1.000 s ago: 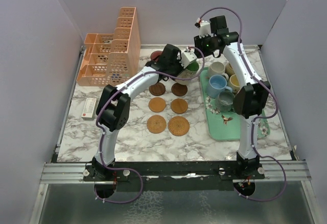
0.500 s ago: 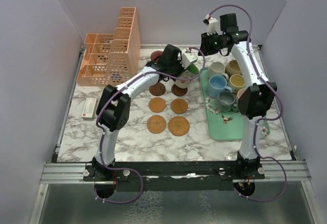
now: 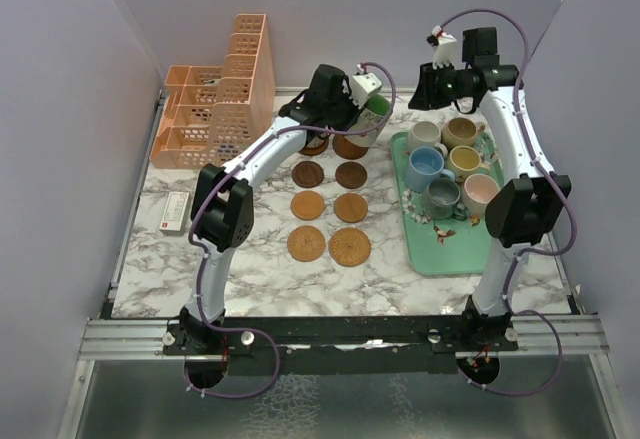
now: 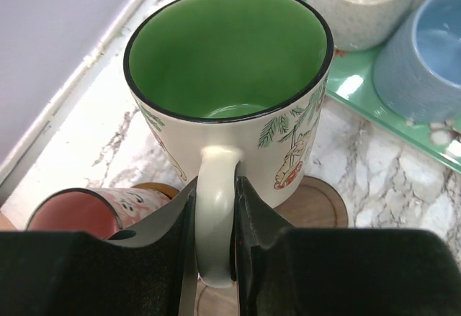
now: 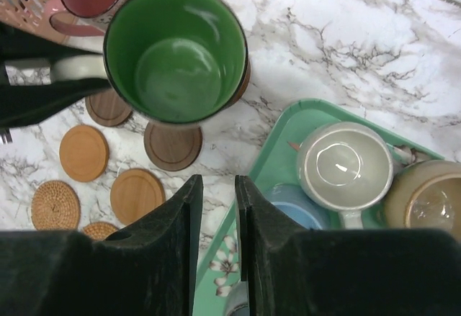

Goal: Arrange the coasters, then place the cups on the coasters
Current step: Place the cup on the coaster.

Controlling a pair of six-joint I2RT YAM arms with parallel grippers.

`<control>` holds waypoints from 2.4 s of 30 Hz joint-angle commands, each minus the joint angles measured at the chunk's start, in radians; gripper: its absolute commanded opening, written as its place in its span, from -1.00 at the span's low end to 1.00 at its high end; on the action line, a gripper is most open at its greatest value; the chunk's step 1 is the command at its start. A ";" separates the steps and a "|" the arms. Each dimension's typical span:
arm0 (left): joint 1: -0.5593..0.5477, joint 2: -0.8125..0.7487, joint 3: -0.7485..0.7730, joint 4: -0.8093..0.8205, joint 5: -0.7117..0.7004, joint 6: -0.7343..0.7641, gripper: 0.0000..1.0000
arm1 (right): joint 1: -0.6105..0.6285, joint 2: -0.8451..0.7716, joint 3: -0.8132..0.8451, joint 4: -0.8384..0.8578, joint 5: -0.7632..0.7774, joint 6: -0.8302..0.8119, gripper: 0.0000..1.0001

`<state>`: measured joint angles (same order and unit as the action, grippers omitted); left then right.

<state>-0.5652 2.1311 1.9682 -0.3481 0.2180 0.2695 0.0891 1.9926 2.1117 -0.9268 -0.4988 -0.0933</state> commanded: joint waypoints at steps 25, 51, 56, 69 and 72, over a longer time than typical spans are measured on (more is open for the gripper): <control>0.046 0.090 0.076 0.246 -0.025 -0.008 -1.00 | -0.066 -0.167 -0.247 0.092 -0.122 -0.039 -0.54; 0.051 0.098 0.018 0.262 0.003 -0.035 -1.00 | -0.077 -0.157 -0.273 0.092 -0.139 -0.060 -0.54; 0.050 0.075 -0.041 0.273 0.004 -0.032 -0.86 | -0.078 -0.161 -0.275 0.090 -0.142 -0.063 -0.54; 0.047 0.011 -0.185 0.292 0.006 -0.038 -0.63 | -0.083 -0.169 -0.285 0.093 -0.148 -0.062 -0.54; 0.043 -0.001 -0.211 0.294 0.005 -0.037 -0.60 | -0.083 -0.170 -0.290 0.095 -0.147 -0.063 -0.55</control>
<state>-0.5125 2.2047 1.7836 -0.0860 0.1955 0.2409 0.0162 1.8530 1.8359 -0.8600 -0.6193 -0.1440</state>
